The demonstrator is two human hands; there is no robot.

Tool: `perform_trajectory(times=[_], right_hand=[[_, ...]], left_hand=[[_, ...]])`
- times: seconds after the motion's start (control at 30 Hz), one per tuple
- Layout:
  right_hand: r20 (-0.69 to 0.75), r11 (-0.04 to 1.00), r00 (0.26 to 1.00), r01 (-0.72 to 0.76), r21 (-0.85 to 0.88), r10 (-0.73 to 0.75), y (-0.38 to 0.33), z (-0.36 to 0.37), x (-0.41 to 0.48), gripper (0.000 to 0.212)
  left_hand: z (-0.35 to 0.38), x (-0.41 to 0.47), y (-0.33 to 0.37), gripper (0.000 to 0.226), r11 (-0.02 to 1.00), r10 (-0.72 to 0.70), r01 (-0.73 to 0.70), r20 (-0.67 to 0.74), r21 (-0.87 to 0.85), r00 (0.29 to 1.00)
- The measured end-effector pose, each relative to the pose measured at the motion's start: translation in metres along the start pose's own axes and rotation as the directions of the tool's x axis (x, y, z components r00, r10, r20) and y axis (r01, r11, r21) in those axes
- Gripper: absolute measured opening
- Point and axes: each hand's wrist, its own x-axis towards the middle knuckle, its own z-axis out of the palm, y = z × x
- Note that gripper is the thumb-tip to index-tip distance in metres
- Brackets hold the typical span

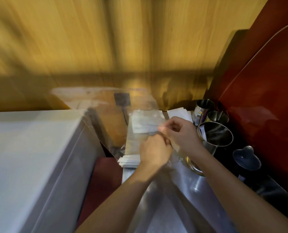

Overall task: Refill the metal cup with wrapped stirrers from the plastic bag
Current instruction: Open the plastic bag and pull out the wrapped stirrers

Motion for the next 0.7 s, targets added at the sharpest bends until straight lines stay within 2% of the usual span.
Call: perform_trajectory(times=[0.03,0.1,0.2,0.27,0.37,0.47,0.6,0.7], right_hand=[[0.010,0.999,1.000,-0.007,0.053,0.007,0.004,-0.003,-0.002,0.008],[0.015,0.997,0.998,-0.064,0.050,0.064,0.018,-0.010,-0.005,0.019],[0.118,0.980,0.973,-0.193,-0.051,0.198,0.041,-0.017,-0.011,0.038],[0.144,0.970,0.963,-0.213,-0.115,0.229,0.056,-0.017,-0.016,0.038],[0.002,0.971,0.972,-0.236,-0.046,0.236,0.068,-0.015,-0.016,0.013],[-0.128,0.973,0.965,-0.230,0.001,0.228,0.063,-0.015,-0.016,0.013],[-0.274,0.998,0.960,-0.063,0.003,0.062,0.033,-0.023,-0.011,0.017],[-0.286,0.999,0.958,-0.005,0.048,0.019,0.011,-0.029,-0.005,0.005]], left_hand=[[-0.004,0.002,-0.001,0.030,0.999,-0.022,0.021,-0.020,-0.045,1.000],[-0.012,0.008,-0.005,0.030,0.990,-0.071,0.062,-0.066,-0.123,0.995],[-0.025,0.019,-0.008,0.031,0.956,-0.165,0.147,-0.048,-0.255,0.985],[-0.032,0.024,-0.008,0.032,0.939,-0.182,0.166,-0.025,-0.301,0.983],[-0.039,0.027,-0.002,0.031,0.919,-0.183,0.162,-0.024,-0.359,0.983],[-0.046,0.030,0.004,0.032,0.873,-0.233,0.189,-0.045,-0.450,0.971],[-0.061,0.043,0.001,0.031,0.753,-0.288,0.235,0.013,-0.614,0.957],[-0.068,0.052,-0.004,0.033,0.610,-0.344,0.315,0.116,-0.727,0.932]])
